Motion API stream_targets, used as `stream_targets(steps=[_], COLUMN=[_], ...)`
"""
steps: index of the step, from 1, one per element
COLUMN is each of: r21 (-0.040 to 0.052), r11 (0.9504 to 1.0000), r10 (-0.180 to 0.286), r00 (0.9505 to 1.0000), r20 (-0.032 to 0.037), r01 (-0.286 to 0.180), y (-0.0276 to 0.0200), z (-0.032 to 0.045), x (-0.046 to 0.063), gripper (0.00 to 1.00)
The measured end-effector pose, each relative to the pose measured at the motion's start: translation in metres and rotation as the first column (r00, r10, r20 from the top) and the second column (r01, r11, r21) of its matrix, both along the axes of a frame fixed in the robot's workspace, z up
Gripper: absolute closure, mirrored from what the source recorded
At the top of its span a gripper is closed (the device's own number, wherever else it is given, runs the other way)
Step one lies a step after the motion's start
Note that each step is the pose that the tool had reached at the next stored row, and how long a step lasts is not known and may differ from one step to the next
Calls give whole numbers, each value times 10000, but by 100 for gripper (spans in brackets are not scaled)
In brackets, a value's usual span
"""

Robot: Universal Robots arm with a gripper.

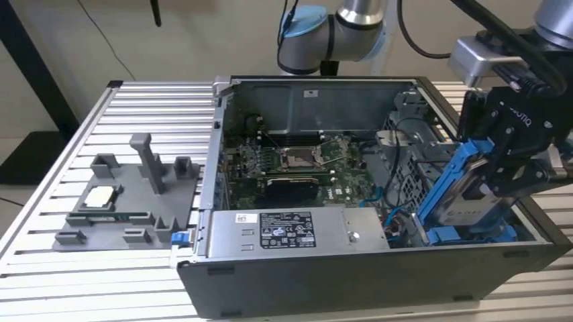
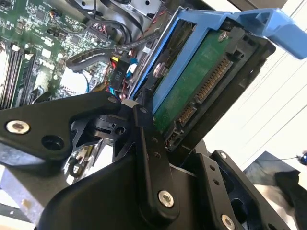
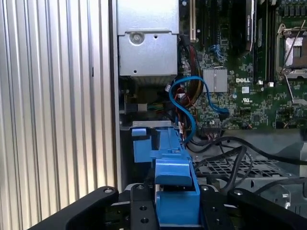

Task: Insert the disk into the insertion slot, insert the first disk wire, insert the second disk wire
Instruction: 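Insert the disk into the insertion slot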

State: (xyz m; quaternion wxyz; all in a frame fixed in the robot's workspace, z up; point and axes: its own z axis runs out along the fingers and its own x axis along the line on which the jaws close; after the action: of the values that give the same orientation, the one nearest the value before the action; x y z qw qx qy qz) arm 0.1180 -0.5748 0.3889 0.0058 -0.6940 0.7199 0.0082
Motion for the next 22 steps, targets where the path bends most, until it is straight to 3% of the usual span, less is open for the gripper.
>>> stream_targets(steps=[9, 17, 18, 19, 22], r21=[200, 210, 208, 209, 207], r11=[9998, 9998, 9998, 9998, 9998], r10=[0, 0, 0, 0, 0], r00=[10000, 10000, 10000, 10000, 10000], r20=[12, 12, 12, 11, -12], r01=[0, 0, 0, 0, 0], y=[0, 0, 0, 0, 0], z=[-127, -130, -129, -129, -82], x=[0, 0, 0, 0, 4], gripper=[67, 66, 59, 59, 59])
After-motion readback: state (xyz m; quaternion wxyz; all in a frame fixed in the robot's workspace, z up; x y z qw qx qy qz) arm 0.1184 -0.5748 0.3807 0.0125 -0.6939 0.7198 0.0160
